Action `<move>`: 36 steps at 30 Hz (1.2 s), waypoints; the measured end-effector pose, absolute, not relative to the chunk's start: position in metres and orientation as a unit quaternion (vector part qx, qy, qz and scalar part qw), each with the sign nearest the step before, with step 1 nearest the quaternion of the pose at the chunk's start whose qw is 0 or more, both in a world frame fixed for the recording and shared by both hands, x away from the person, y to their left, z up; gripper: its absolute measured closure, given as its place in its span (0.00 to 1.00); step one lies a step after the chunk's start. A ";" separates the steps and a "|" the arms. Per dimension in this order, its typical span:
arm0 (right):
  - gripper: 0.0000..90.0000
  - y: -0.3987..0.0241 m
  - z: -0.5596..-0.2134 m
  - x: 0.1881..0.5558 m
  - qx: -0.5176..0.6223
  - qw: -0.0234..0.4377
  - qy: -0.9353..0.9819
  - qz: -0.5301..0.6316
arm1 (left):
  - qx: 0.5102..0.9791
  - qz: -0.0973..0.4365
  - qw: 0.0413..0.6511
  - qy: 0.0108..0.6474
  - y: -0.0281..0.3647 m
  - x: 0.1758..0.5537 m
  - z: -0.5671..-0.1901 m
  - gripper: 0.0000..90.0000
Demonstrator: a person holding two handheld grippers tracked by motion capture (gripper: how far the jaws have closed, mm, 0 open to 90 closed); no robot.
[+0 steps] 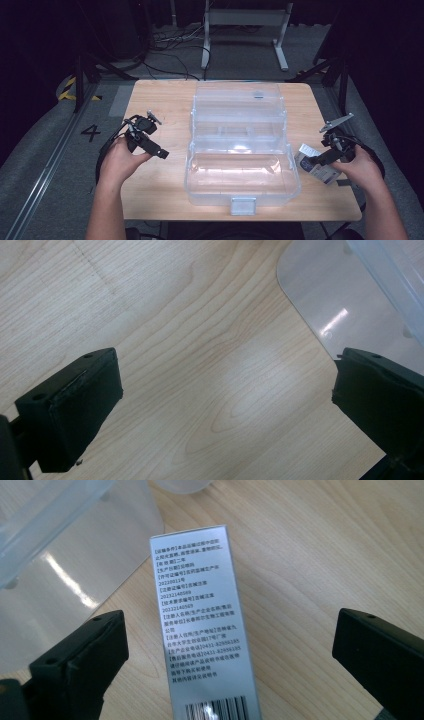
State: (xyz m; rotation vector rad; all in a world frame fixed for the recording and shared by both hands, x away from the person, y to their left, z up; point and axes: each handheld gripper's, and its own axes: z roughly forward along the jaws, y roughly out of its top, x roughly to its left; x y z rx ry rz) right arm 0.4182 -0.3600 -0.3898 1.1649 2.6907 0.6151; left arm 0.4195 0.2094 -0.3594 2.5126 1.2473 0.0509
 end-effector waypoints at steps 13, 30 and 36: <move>0.17 -0.346 -0.420 0.426 0.382 0.055 0.911 0.147 | 0.889 0.024 0.157 0.430 0.207 0.420 -0.360 0.00; 0.36 -0.336 -0.435 0.428 0.350 0.046 0.932 0.085 | 0.887 0.027 0.161 0.431 0.208 0.420 -0.358 0.00; 0.46 -0.333 -0.437 0.428 0.338 0.044 0.938 0.063 | 0.887 0.029 0.158 0.432 0.207 0.421 -0.359 0.00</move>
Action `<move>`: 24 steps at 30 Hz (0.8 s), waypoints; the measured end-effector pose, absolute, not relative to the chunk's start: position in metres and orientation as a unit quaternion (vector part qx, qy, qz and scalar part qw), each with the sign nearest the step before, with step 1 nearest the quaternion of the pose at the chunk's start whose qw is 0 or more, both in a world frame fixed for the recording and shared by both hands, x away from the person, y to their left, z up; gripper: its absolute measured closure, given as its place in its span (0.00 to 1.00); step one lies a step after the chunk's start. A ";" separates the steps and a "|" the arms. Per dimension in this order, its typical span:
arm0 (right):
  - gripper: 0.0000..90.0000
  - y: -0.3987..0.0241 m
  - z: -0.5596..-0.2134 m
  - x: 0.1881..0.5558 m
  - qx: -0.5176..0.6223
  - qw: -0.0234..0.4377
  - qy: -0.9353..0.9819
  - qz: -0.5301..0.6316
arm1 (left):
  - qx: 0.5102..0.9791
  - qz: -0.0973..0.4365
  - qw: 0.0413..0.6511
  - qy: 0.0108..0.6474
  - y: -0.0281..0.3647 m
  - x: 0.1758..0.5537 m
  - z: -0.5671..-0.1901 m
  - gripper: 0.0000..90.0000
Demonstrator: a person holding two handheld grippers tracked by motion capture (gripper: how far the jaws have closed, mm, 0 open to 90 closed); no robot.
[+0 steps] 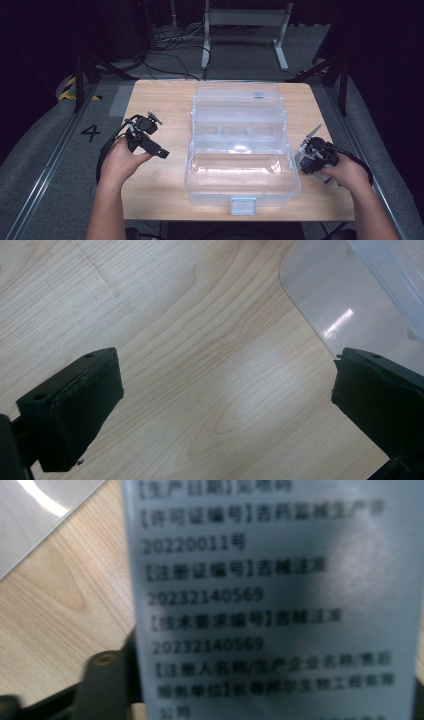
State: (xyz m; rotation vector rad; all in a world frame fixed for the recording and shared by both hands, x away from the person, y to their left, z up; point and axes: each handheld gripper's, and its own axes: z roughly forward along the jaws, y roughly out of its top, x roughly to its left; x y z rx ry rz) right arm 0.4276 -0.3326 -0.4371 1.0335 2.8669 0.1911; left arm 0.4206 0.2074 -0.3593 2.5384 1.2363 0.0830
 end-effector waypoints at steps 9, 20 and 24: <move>0.61 -0.336 -0.429 0.425 0.333 0.043 0.939 0.077 | 0.889 0.030 0.156 0.430 0.207 0.421 -0.359 0.00; 0.63 -0.346 -0.416 0.422 0.339 0.043 0.932 0.124 | 0.887 0.023 0.160 0.432 0.205 0.423 -0.360 0.01; 0.63 -0.350 -0.410 0.421 0.340 0.044 0.929 0.142 | 0.888 0.022 0.160 0.430 0.205 0.424 -0.360 0.01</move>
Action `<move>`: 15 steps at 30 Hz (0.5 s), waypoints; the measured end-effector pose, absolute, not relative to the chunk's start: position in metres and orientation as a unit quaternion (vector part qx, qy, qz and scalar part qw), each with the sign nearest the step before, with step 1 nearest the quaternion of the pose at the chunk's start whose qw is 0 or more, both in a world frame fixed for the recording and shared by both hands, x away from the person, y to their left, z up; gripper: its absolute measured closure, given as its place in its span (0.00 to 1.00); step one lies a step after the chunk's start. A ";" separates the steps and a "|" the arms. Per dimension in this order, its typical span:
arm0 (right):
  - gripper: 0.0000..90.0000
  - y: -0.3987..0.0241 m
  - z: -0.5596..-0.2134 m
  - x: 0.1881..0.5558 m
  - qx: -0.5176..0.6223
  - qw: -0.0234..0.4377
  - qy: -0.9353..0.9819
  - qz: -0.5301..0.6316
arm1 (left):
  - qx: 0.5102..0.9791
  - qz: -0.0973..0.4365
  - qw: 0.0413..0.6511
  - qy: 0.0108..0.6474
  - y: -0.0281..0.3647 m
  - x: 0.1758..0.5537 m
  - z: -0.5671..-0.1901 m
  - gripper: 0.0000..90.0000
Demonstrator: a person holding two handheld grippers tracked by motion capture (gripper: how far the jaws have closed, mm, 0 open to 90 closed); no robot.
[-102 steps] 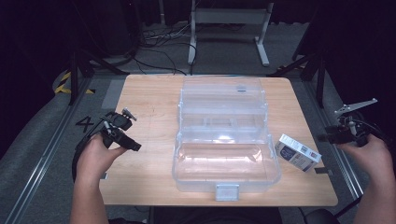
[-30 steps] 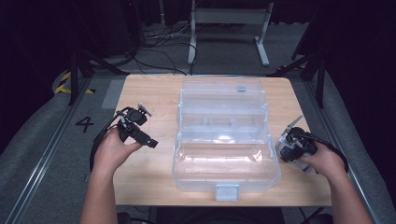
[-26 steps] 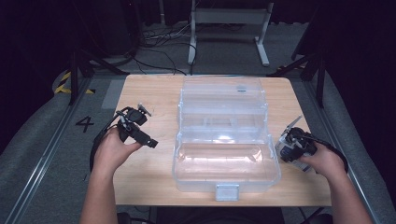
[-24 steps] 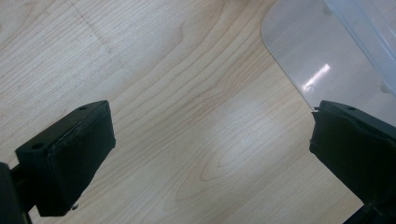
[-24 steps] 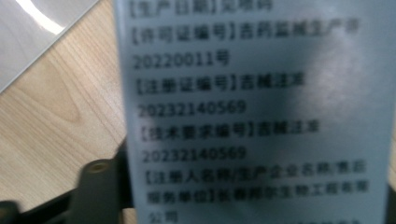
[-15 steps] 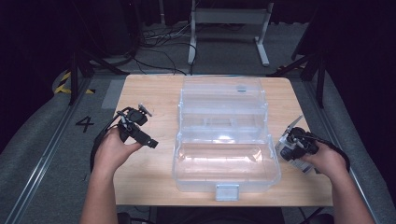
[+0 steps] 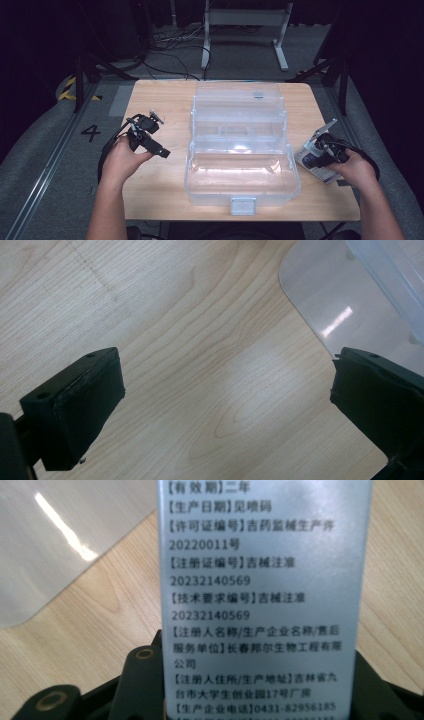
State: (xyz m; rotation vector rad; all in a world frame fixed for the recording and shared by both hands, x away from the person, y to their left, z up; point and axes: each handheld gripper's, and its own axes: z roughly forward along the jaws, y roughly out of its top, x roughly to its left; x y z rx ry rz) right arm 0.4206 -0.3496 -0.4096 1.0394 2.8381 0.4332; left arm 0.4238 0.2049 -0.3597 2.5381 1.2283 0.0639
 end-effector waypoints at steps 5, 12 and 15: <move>0.63 -0.354 -0.403 0.418 0.341 0.050 0.925 0.161 | 0.889 0.024 0.160 0.429 0.205 0.425 -0.359 0.01; 0.63 -0.353 -0.393 0.412 0.335 0.065 0.924 0.172 | 0.887 0.026 0.162 0.431 0.202 0.425 -0.359 0.01; 0.63 -0.353 -0.385 0.409 0.334 0.075 0.922 0.184 | 0.890 0.025 0.159 0.427 0.203 0.425 -0.359 0.01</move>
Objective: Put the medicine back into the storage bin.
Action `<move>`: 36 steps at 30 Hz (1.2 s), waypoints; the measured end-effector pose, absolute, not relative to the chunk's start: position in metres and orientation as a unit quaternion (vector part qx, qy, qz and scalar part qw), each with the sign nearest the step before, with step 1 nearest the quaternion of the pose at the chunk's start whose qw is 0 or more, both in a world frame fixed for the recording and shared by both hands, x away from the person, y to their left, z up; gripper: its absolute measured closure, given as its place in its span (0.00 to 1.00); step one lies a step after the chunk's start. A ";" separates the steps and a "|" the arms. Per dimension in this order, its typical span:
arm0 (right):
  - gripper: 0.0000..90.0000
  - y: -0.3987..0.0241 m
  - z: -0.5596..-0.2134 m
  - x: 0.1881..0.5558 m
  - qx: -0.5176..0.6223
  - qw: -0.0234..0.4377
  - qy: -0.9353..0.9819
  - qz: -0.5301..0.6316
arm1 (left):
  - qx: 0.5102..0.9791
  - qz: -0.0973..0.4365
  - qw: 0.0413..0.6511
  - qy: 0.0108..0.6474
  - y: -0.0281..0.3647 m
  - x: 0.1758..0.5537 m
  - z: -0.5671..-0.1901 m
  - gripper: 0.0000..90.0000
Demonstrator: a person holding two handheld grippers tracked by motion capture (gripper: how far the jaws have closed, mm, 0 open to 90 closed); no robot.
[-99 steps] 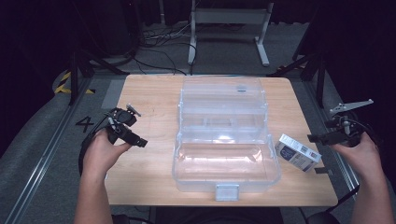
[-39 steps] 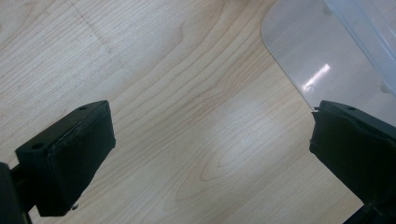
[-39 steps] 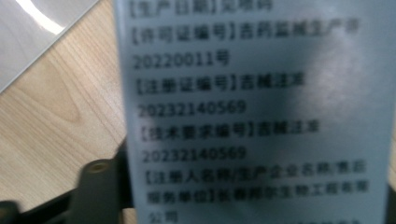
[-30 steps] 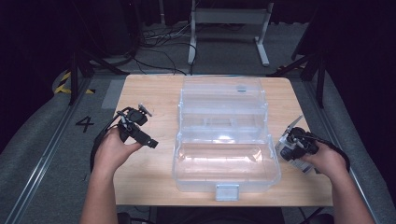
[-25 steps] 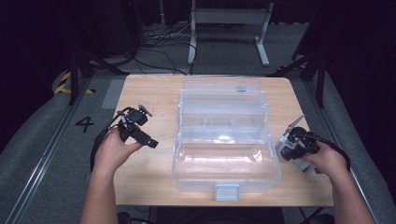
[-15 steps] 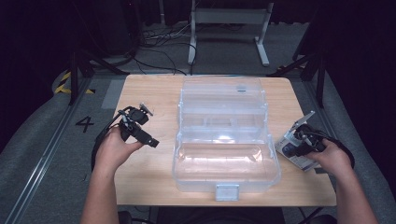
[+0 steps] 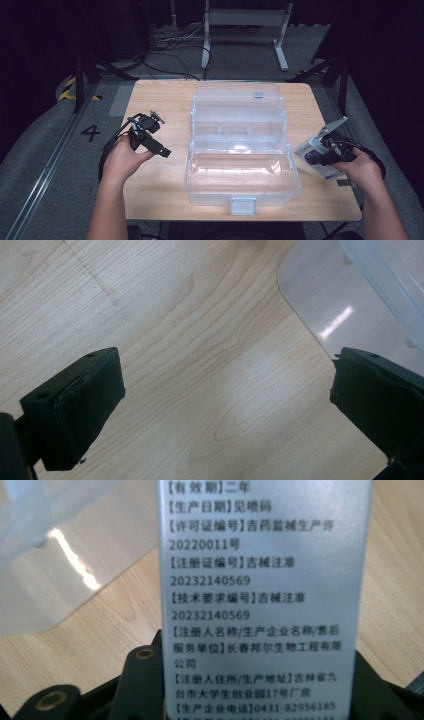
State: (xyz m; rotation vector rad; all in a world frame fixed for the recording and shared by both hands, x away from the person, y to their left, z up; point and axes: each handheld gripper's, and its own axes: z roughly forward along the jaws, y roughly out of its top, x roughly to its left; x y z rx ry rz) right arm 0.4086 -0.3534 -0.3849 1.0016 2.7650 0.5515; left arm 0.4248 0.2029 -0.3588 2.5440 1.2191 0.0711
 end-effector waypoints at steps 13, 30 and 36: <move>0.63 -0.357 -0.354 0.399 0.327 0.095 0.913 0.223 | 0.889 0.024 0.159 0.430 0.205 0.421 -0.360 0.01; 0.63 -0.332 -0.310 0.380 0.280 0.108 0.925 0.234 | 0.888 0.018 0.160 0.430 0.205 0.420 -0.360 0.01; 0.63 -0.317 -0.295 0.371 0.260 0.112 0.929 0.238 | 0.888 0.018 0.163 0.430 0.205 0.420 -0.360 0.01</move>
